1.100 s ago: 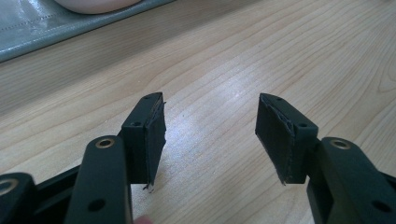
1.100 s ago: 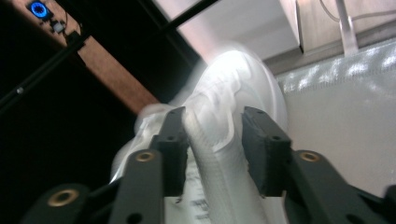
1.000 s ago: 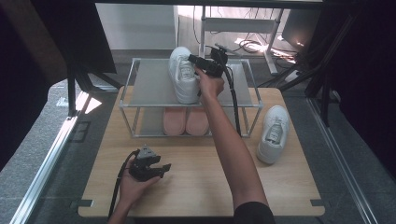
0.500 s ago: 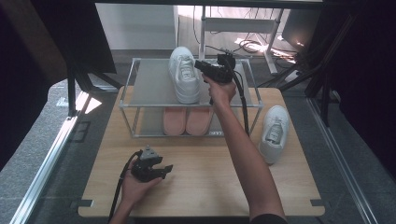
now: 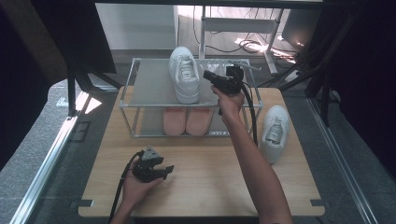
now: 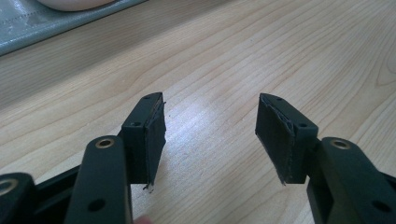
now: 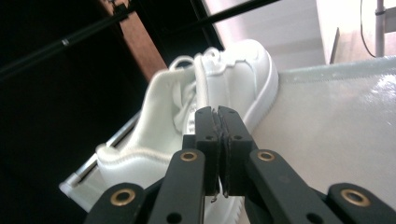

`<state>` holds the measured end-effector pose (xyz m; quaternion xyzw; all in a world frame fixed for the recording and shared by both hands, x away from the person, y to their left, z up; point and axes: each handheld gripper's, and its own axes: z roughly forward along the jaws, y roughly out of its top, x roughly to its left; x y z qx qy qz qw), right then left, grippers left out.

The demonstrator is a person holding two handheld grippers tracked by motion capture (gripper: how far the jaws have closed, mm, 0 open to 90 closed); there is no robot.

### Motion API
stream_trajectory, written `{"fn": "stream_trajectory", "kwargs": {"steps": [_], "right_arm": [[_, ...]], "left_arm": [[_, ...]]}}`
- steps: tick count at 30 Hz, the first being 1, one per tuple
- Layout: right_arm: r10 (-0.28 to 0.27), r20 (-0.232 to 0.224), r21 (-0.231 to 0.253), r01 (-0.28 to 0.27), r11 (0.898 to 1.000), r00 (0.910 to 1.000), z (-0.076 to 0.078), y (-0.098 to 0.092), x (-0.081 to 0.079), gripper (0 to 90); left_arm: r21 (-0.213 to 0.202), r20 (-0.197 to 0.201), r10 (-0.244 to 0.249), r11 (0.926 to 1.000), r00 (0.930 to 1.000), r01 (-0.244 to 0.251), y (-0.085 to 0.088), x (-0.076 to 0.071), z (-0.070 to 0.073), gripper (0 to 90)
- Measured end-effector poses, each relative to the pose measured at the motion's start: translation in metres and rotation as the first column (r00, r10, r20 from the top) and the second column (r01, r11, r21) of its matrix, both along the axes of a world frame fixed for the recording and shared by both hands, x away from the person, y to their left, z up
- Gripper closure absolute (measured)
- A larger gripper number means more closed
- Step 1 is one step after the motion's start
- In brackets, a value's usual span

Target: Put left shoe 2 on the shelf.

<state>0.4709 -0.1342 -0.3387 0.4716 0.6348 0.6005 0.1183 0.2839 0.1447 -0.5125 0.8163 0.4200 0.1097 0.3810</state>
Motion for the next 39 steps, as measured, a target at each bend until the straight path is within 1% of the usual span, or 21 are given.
{"fn": "stream_trajectory", "kwargs": {"steps": [2,4,9,13,21,29,31,34,37,39], "right_arm": [[0.000,-0.001,-0.027,0.000,1.000,1.0000,-0.002,0.001,-0.002,89.0],[0.003,-0.003,-0.037,-0.003,0.999,1.0000,-0.003,0.000,-0.004,89.5],[0.010,-0.011,-0.028,-0.011,1.000,0.9999,-0.008,-0.001,-0.006,89.5],[0.016,-0.014,-0.034,-0.016,0.999,0.9998,-0.012,-0.001,-0.009,89.6],[0.022,-0.035,-0.049,-0.023,0.999,0.9991,-0.022,-0.001,-0.010,89.7],[0.042,-0.058,-0.049,-0.044,0.998,0.9975,-0.031,0.006,-0.012,89.8],[0.040,-0.058,-0.057,-0.043,0.997,0.9976,-0.034,0.009,-0.013,89.9],[0.035,-0.059,-0.053,-0.038,0.998,0.9977,-0.034,0.009,-0.014,90.0],[0.033,-0.067,-0.034,-0.035,0.999,0.9973,-0.033,0.010,-0.014,90.0],[0.031,-0.064,-0.035,-0.033,0.999,0.9975,-0.032,0.012,-0.015,90.0]], "left_arm": [[-0.002,0.003,0.004,1.0000,1.0000,-0.004,0.001,0.000,0.001,43.6],[-0.004,0.003,0.007,1.0000,1.0000,-0.007,0.001,0.000,0.001,43.6],[-0.002,0.004,0.004,1.0000,1.0000,-0.004,0.001,-0.001,0.001,43.6],[-0.001,0.006,0.005,1.0000,1.0000,-0.005,0.002,-0.001,0.002,43.6],[0.005,0.003,0.001,1.0000,1.0000,-0.001,0.001,-0.001,0.001,43.6],[0.010,0.000,-0.001,1.0000,1.0000,0.001,0.001,-0.001,0.001,43.5],[0.010,0.000,-0.001,0.9999,1.0000,0.001,0.001,-0.001,0.001,43.5],[0.010,-0.001,-0.002,0.9999,1.0000,0.002,0.000,-0.001,0.001,43.6],[0.010,-0.001,-0.005,0.9999,1.0000,0.005,-0.001,0.000,0.000,43.5],[0.009,0.000,-0.005,0.9999,1.0000,0.005,-0.002,0.000,-0.001,43.6]]}}
